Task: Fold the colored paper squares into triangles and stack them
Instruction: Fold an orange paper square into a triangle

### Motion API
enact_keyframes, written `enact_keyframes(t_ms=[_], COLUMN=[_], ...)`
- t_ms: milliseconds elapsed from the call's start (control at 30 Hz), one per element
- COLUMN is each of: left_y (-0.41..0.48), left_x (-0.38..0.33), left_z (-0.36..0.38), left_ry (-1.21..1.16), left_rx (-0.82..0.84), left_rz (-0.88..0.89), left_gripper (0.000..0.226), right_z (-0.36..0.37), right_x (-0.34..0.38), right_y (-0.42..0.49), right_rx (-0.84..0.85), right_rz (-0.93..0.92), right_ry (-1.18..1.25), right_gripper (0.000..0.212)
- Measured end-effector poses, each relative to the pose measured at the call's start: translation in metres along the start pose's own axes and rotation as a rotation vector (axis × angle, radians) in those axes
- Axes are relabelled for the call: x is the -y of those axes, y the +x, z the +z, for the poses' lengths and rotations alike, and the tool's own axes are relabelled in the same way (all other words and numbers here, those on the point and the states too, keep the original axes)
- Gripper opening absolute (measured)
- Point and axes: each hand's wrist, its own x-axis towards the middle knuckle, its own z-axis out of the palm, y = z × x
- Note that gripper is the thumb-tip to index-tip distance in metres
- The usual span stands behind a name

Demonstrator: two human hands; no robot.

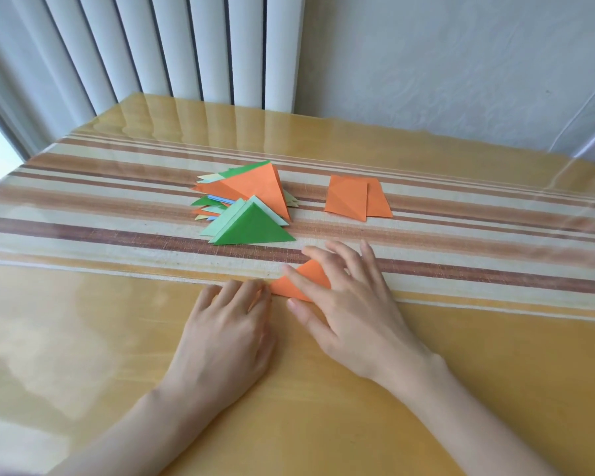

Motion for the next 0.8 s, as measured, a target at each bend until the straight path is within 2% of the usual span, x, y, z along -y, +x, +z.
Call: enact_keyframes(t_ms=[67,233,433,533,633,800], left_y=[0.0,0.002,0.002,0.016,0.035,0.046], left_x=[0.0,0.0,-0.001,-0.004,-0.002,-0.016], left_z=[0.0,0.001,-0.002,-0.005,0.001,0.007], left_ry=[-0.011,0.006,-0.054,-0.256,-0.407,-0.278], left_rx=[-0.016,-0.026,0.055,0.064,0.043,0.137], left_rz=[0.008,0.006,-0.057,-0.214,-0.461,-0.602], left_gripper=[0.042,0.042,0.04,0.028,0.026,0.031], right_z=[0.005,0.012,0.004,0.007,0.012,0.017], right_x=[0.003,-0.004,-0.027,-0.025,-0.025,-0.024], right_y=[0.003,0.007,0.005,0.005,0.005,0.002], right_rx=[0.054,0.139,0.239,0.21,0.197,0.165], right_rz=[-0.024,0.046,0.265,0.258,0.278,0.302], right_ry=[0.022,0.068,0.058,0.075,0.109,0.138], right_gripper=[0.051,0.059,0.059,0.06,0.048,0.058])
